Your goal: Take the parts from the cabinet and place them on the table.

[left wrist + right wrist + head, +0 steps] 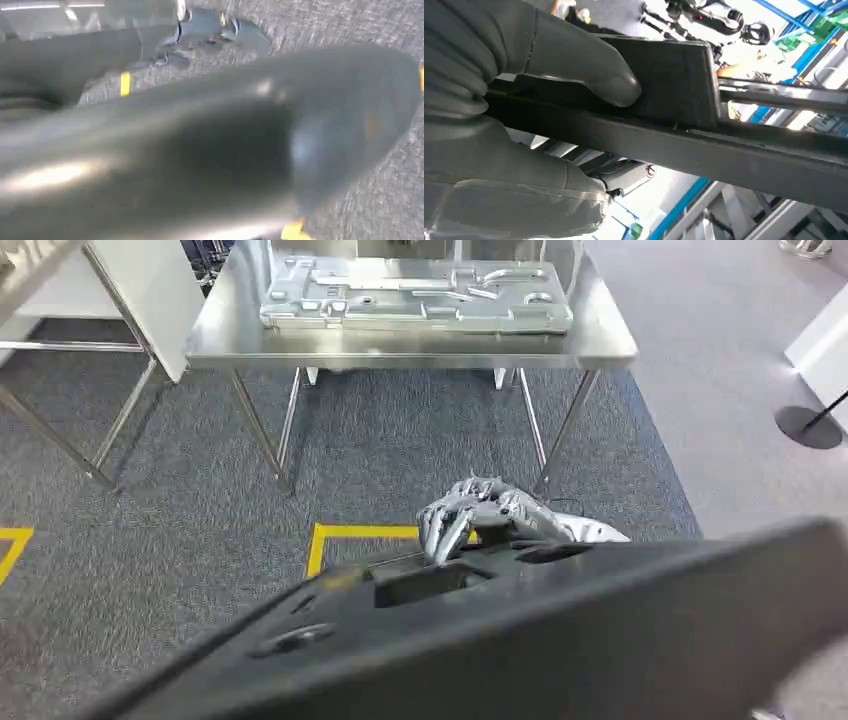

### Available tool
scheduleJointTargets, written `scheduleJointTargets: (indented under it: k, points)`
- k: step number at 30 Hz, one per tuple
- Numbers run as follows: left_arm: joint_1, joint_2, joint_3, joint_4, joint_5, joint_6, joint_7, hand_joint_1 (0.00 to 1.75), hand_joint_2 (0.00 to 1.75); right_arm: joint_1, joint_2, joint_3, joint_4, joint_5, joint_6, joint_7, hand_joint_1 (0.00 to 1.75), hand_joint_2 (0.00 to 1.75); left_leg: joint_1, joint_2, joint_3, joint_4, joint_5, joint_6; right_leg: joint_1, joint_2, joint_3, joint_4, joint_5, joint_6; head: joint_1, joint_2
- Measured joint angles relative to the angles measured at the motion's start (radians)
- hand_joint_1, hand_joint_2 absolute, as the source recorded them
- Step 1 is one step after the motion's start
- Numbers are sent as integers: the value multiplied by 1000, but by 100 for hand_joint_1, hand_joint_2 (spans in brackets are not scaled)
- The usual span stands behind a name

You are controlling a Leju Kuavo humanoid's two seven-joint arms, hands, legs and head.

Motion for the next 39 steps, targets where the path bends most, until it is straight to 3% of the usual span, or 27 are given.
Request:
scheduleJointTargets:
  k: [1,2,3,4,6,7,11,13,14,16,17,18,19,21,22,23,25,26,28,29,32,33,34,35,37,38,39]
  points:
    - [0,0,-3,0,-2,0,0,0,0,3,0,0,0,-2,0,1,175,175,-1,3,2,0,-5,1,-1,-1,-53,89,-27,3,1,0]
    - [-1,0,-6,0,-3,0,0,0,0,4,0,0,0,-5,-1,8,175,175,-2,6,5,1,-9,1,-2,-1,-87,138,-32,3,0,0]
    - [0,0,-8,0,-3,0,0,0,0,5,0,0,0,-7,-1,13,175,175,-2,8,11,1,-14,0,-4,-2,-96,136,-11,3,0,0]
    - [-1,0,-8,0,-4,-1,0,0,0,7,0,0,-1,-10,-1,14,175,175,-2,10,18,2,-21,-1,-5,-3,-80,90,30,2,0,0]
    - [-2,0,-11,0,-4,-1,1,0,0,8,-1,-2,-4,-11,-3,13,175,175,-3,14,38,3,-36,-7,-5,-16,0,-93,135,-5,2,0]
    - [-1,0,-15,0,-3,-1,1,0,0,8,-1,-3,-5,-8,-5,8,175,175,-4,15,43,3,-43,-12,-1,-42,30,-167,153,-12,3,0]
    - [-5,0,-17,0,4,0,1,0,0,11,2,-2,-5,6,-9,-2,175,175,-9,27,58,-4,-59,-36,9,-28,39,-178,133,-27,3,0]
    - [-5,1,-18,0,6,0,-1,0,0,10,3,-1,-6,8,-8,-5,175,175,-6,19,55,24,-75,-50,-1,-24,58,-191,133,-39,2,0]
    - [-6,1,-19,0,6,0,-2,0,0,9,5,-1,-6,8,-7,-5,175,175,-5,13,25,83,-104,-54,-1,-24,63,-192,128,-45,0,0]
    - [-5,1,-23,0,7,1,-2,0,0,11,6,0,-6,8,-4,-5,175,175,-3,11,-75,260,-172,-62,1,-19,73,-191,117,-49,0,0]
    - [-3,1,-24,0,7,1,-2,0,0,12,8,0,-6,8,-3,-5,175,175,-3,11,-121,328,-184,-63,3,-16,79,-191,110,-50,0,0]
    - [0,1,-26,0,7,1,-2,0,0,13,8,0,-5,8,-3,-5,175,175,-3,11,-145,343,-163,-62,3,-12,89,-190,102,-49,0,0]
    - [1,1,-27,0,7,1,-2,0,0,13,8,0,-5,8,-3,-4,175,175,-3,11,-139,305,-120,-59,4,-11,100,-190,94,-49,0,0]
    - [0,1,-29,0,7,1,-2,0,0,13,11,0,-6,8,-3,-3,175,175,-4,10,-73,128,0,-48,5,-8,129,-191,76,-46,0,0]
    - [1,2,-31,0,8,1,-2,0,0,13,13,0,-5,8,-3,-3,175,175,-7,8,-44,41,39,-37,2,-8,138,-195,66,-43,0,0]
    - [-1,5,-31,2,8,0,-2,0,0,12,14,0,-6,8,-2,-2,175,175,-16,8,-30,29,14,-28,7,-6,143,-195,60,-35,4,0]
    - [-4,6,-32,2,9,0,-4,0,0,13,16,-1,-8,8,-2,1,175,175,-19,9,-20,11,6,-17,3,-5,148,-206,59,-25,5,0]
    - [-2,8,-32,2,9,0,-4,0,0,14,16,-1,-9,8,-2,2,175,175,-17,9,-19,2,2,-10,4,-5,151,-193,70,-16,4,0]
    - [-2,8,-32,2,8,0,-4,0,0,14,16,-2,-13,8,-2,4,175,175,-10,6,15,-13,0,0,0,-8,150,-164,60,-6,8,0]
    - [-3,8,-32,2,8,0,-4,0,0,9,16,-4,-14,8,-2,4,175,175,-9,6,23,-14,-4,6,0,-7,119,-108,43,-3,14,0]
    - [-4,7,-32,2,9,0,-4,0,0,14,16,-6,-13,8,-2,5,175,175,-9,6,38,-14,-23,8,-5,-8,-36,112,-45,5,16,0]
    - [-3,7,-32,2,9,0,-4,0,0,16,16,-6,-13,9,-2,6,175,175,-9,5,47,-14,-31,6,-7,-8,-65,134,-47,10,16,0]
    - [-2,7,-32,2,9,0,-4,0,0,16,16,-6,-13,9,-2,7,175,175,-8,3,60,-14,-41,3,-10,-8,-71,110,-24,8,16,0]
    - [-1,7,-33,2,10,0,-4,0,0,16,16,-7,-13,10,-2,9,175,175,-6,3,76,-14,-52,-1,-11,-9,-56,44,24,8,17,0]
    - [-3,5,-34,2,10,0,-4,0,0,16,16,-7,-13,13,-2,10,175,175,-2,3,105,-14,-74,-12,-14,-15,2,-137,153,10,18,0]
    - [-4,5,-34,3,11,0,-4,0,0,17,16,-8,-11,14,-2,10,175,175,-5,3,113,-10,-86,-19,-11,-22,4,-168,178,4,22,0]
    - [-7,5,-35,3,13,1,-3,0,0,16,17,-7,-11,16,-2,10,175,175,-6,1,114,-13,-90,-26,-5,-21,4,-170,151,-8,23,0]
